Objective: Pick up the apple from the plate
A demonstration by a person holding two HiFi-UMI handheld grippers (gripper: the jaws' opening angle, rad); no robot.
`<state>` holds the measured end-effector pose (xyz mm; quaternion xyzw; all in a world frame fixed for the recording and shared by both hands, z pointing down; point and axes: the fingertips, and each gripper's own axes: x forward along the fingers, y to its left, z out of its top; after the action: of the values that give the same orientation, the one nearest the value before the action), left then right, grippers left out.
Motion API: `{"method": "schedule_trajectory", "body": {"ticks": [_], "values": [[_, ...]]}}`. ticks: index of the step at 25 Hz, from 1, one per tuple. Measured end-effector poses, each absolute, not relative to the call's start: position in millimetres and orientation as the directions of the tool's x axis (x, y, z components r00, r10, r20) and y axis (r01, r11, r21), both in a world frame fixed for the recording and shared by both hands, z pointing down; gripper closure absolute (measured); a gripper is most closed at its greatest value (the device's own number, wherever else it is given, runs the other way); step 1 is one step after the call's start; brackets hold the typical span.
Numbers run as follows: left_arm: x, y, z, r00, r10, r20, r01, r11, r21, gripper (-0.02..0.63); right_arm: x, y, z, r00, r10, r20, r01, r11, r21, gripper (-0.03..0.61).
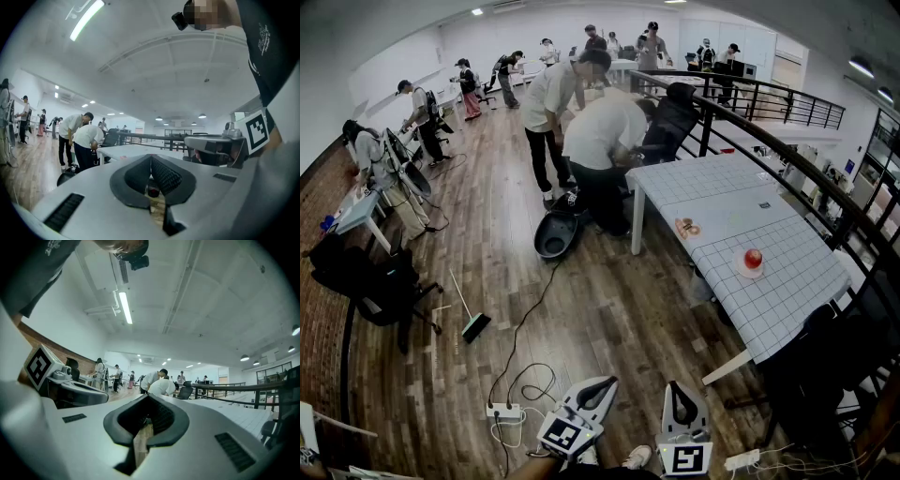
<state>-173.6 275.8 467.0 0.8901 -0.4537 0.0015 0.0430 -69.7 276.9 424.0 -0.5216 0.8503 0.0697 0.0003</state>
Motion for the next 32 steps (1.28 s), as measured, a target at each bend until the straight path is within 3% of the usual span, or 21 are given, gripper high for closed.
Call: {"method": "schedule_trajectory", "body": {"ticks": [17,20,32], "values": [[-168.2,269.3,452.1,0.602,-0.798,-0.002,-0.797,-0.601,0.052,0.592,-60.1,272.8,423.8,-0.449,-0.89,-0.082,-0.889,0.435,0.145,0.555],[-157.9,271.8,452.2,0.598,-0.801,-0.009,-0.8,-0.598,0.048,0.592,-49.3,278.4,415.0,-0.462,-0.875,-0.146,-0.887,0.45,0.109,0.555],[-119.7,247.3,446.5,0.594,-0.804,0.01,-0.804,-0.594,0.015,0.592,-22.1,248.6,421.8,-0.487,-0.866,-0.115,-0.873,0.485,0.041,0.555]]}}
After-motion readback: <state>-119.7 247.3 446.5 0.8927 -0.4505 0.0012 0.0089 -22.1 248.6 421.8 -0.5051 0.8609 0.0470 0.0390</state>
